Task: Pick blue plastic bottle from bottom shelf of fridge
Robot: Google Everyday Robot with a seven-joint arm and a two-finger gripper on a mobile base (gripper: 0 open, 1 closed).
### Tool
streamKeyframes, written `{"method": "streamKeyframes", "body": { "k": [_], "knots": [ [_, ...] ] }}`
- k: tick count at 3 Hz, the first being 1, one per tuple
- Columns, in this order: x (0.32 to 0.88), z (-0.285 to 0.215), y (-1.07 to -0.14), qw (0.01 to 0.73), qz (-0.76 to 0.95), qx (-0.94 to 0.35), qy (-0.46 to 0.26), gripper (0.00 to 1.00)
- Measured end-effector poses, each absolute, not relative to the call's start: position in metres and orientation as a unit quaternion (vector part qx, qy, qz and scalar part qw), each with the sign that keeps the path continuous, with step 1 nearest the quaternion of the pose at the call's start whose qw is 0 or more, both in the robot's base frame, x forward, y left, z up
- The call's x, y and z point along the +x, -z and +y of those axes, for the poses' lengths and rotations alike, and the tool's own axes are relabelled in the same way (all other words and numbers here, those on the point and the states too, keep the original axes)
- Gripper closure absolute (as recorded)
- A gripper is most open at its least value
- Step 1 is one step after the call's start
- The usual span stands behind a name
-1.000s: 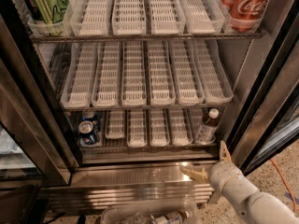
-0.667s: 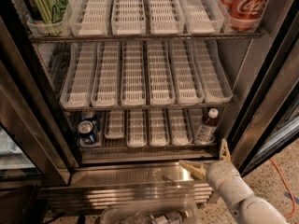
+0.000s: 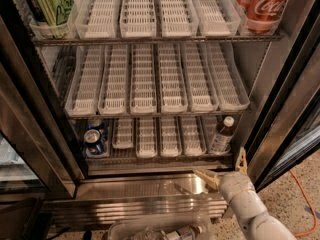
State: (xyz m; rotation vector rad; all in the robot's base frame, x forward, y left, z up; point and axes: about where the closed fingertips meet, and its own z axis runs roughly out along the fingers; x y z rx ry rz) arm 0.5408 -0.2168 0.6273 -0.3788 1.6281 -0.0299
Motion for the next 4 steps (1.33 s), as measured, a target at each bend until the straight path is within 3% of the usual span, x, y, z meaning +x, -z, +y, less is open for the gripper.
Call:
{"method": "streamKeyframes", "body": {
  "k": [4],
  "knots": [
    [0.565, -0.238, -0.633, 0.678, 0.719, -0.14, 0.064, 0.16]
  ]
}}
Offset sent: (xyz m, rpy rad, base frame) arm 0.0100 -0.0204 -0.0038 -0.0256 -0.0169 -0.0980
